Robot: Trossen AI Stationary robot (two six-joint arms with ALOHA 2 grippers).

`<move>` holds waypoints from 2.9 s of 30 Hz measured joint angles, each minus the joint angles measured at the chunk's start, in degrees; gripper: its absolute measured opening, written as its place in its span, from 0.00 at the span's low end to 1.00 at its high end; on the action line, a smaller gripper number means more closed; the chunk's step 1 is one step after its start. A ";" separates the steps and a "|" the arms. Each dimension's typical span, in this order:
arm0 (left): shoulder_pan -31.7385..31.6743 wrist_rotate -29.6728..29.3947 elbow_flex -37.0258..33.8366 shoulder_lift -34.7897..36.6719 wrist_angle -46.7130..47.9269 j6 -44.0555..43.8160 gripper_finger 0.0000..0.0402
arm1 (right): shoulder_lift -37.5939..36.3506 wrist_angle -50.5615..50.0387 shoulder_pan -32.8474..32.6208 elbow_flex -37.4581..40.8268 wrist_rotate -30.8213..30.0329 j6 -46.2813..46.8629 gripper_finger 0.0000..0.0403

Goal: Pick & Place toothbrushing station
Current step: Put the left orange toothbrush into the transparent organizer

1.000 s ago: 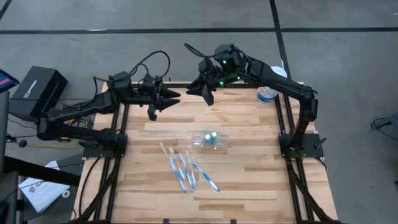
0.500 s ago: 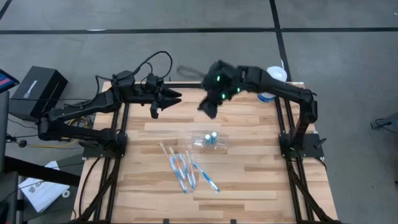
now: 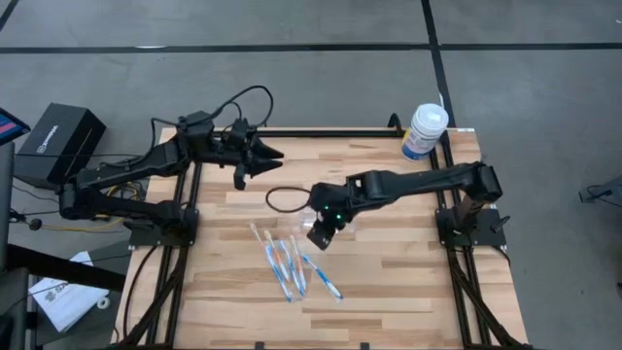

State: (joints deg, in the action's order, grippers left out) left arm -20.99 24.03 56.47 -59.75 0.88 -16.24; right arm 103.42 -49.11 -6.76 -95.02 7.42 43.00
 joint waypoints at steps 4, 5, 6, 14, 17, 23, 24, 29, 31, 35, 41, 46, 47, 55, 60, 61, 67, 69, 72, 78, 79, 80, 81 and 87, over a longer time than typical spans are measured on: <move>0.00 0.04 0.00 0.00 1.40 1.25 0.33 | 0.02 6.33 -2.62 7.72 -0.11 6.53 0.29; 0.00 0.04 0.00 0.00 1.36 1.29 0.33 | 0.02 9.52 -3.39 9.71 0.11 8.40 0.29; 0.00 0.04 0.00 0.00 1.33 1.33 0.33 | 0.02 12.81 -4.15 11.50 0.36 10.29 0.29; 0.00 0.09 0.00 0.00 1.33 1.39 0.33 | -0.01 22.34 -5.58 20.09 -1.41 16.98 0.29; 0.00 0.09 0.00 0.00 1.33 1.38 0.33 | -0.01 26.37 -5.07 22.77 -1.29 17.50 0.29; 0.00 0.11 0.00 0.00 1.33 0.97 0.33 | -0.01 32.04 -2.87 26.31 -0.79 17.49 0.29; 0.00 0.11 0.00 0.00 1.33 0.97 0.33 | -0.01 32.24 -2.60 26.65 -0.45 17.49 0.29; 0.00 0.11 0.00 0.00 1.66 0.98 0.33 | -0.01 35.61 -1.81 29.15 1.04 17.51 0.29; 0.00 0.07 0.00 0.00 1.71 0.99 0.33 | -0.01 36.81 -1.65 29.49 2.00 17.68 0.29; 0.00 -0.21 0.00 0.00 1.74 0.99 0.33 | 2.33 40.82 -1.74 29.27 4.65 18.21 0.29; -0.05 -0.27 0.00 0.00 1.99 1.19 0.33 | 5.77 44.58 -2.06 29.58 7.29 21.03 0.29; -0.09 -0.48 0.00 0.00 2.64 1.21 0.33 | 6.27 44.96 -2.08 27.37 9.20 19.55 0.29; -0.09 -0.50 0.00 0.00 2.94 1.21 0.33 | 6.27 45.06 -2.10 26.67 9.19 18.77 0.29; -0.09 -0.48 0.00 0.00 3.34 1.20 0.33 | 3.45 42.93 -0.45 24.23 8.87 17.54 0.29; -0.08 -1.49 0.09 0.00 13.30 1.06 0.33 | 2.98 43.37 -2.06 22.22 9.49 17.71 0.29; 0.10 -1.99 0.09 0.00 16.72 1.64 0.33 | 2.59 43.20 -2.40 21.48 9.31 17.30 0.29; 1.93 -3.62 0.09 0.00 32.64 0.48 0.33 | -0.48 43.27 -0.93 16.36 5.75 13.18 0.29; 3.56 -3.98 0.07 0.00 39.05 -0.58 0.33 | -2.75 41.55 0.16 15.80 4.33 10.93 0.29; 8.03 -8.95 0.02 -0.22 46.69 -0.67 0.34 | -6.01 42.06 2.02 15.03 2.81 8.19 0.29; 11.96 -18.31 -2.35 -1.81 49.99 -9.11 0.40 | -12.28 41.68 4.86 15.08 2.36 4.39 0.29; 11.96 -18.30 -4.49 -2.08 50.22 -12.04 0.42 | -13.22 41.86 5.09 15.08 2.36 3.96 0.29; 11.96 -18.17 -6.87 -2.17 50.77 -15.31 0.43 | -14.10 41.92 5.28 15.08 2.38 3.48 0.29; 11.96 -17.57 -9.32 -2.27 50.15 -18.94 0.44 | -14.90 41.85 5.47 15.08 2.38 3.05 0.29; 12.54 -12.30 -22.75 -1.44 39.46 -40.79 0.45 | -18.57 41.21 5.81 15.14 2.38 0.28 0.29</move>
State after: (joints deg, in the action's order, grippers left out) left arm -8.45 11.73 33.72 -61.19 40.35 -57.02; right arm 84.85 -7.90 -0.95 -79.88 9.80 43.28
